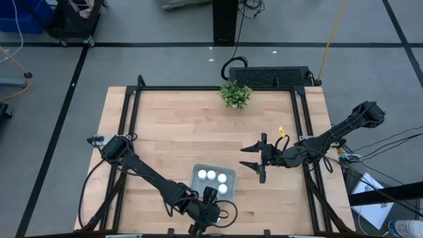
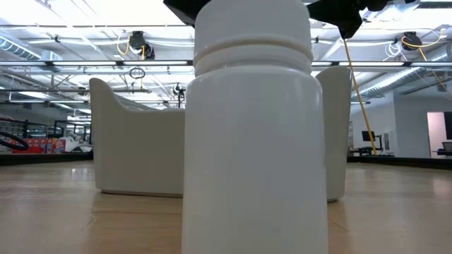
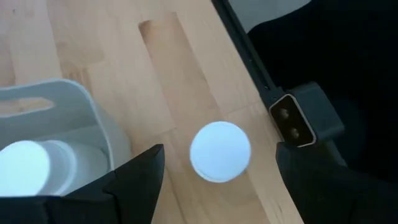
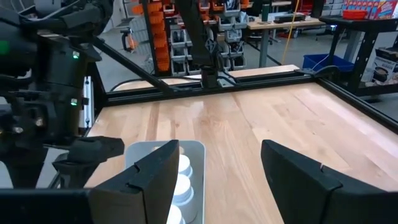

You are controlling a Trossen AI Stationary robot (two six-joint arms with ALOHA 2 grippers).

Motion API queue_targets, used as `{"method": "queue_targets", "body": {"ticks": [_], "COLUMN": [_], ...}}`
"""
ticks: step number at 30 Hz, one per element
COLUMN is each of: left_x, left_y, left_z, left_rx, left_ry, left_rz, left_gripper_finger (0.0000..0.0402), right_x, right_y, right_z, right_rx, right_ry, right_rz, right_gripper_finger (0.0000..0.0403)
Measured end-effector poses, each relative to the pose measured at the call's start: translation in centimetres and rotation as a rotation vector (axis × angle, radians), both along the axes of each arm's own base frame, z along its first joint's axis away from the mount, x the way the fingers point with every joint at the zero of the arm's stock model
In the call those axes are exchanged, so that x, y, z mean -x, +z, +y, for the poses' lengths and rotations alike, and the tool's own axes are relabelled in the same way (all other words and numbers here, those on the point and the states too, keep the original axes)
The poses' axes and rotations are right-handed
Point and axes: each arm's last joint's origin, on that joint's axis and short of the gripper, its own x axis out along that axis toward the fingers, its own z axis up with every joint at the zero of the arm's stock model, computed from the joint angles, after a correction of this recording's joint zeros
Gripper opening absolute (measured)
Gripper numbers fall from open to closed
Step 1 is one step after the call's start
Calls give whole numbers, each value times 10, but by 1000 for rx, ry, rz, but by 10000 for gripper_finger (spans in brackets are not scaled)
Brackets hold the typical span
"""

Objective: Pick and place pill bottles into a basket
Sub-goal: Put the white pill bottle into the gray bin

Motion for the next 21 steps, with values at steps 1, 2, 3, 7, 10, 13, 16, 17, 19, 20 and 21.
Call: {"method": "queue_targets", "body": {"ticks": [1, 2, 3, 7, 10, 13, 16, 17, 19, 20, 21], "left_x": [0, 0, 0, -4, -10, -10, -11, -11, -11, -11, -11], "left_y": [0, 0, 0, -8, -12, -14, -14, -13, -13, -13, -14], "left_z": [-1, -1, -1, -1, 1, 3, 4, 3, 3, 3, 3], "left_rx": [-1, 0, 2, 21, 42, 49, 55, 54, 51, 49, 48], "left_ry": [-5, -7, -10, -31, -42, -41, -44, -47, -53, -57, -57], "left_rz": [-3, -2, -1, 7, 2, 26, 24, 21, 15, 14, 14], "left_gripper_finger": [315, 315, 315, 315, 314, 315, 310, 307, 300, 295, 291], "right_x": [0, 0, 0, 0, 0, 0, 0, 0, 0, 0, 0], "right_y": [0, 0, 0, 0, 0, 0, -1, -1, 0, 0, 0], "right_z": [0, 0, 0, 0, 0, 0, 0, 0, 0, 0, 0], "right_rx": [1, 2, 3, 3, 4, 2, 4, 4, 3, 3, 3], "right_ry": [0, 0, 0, 0, -1, -1, -1, -1, -1, -1, -1], "right_rz": [0, 0, 0, 0, 1, 1, 6, 5, 4, 3, 3], "right_gripper_finger": [221, 221, 221, 221, 221, 221, 221, 221, 221, 221, 221]}}
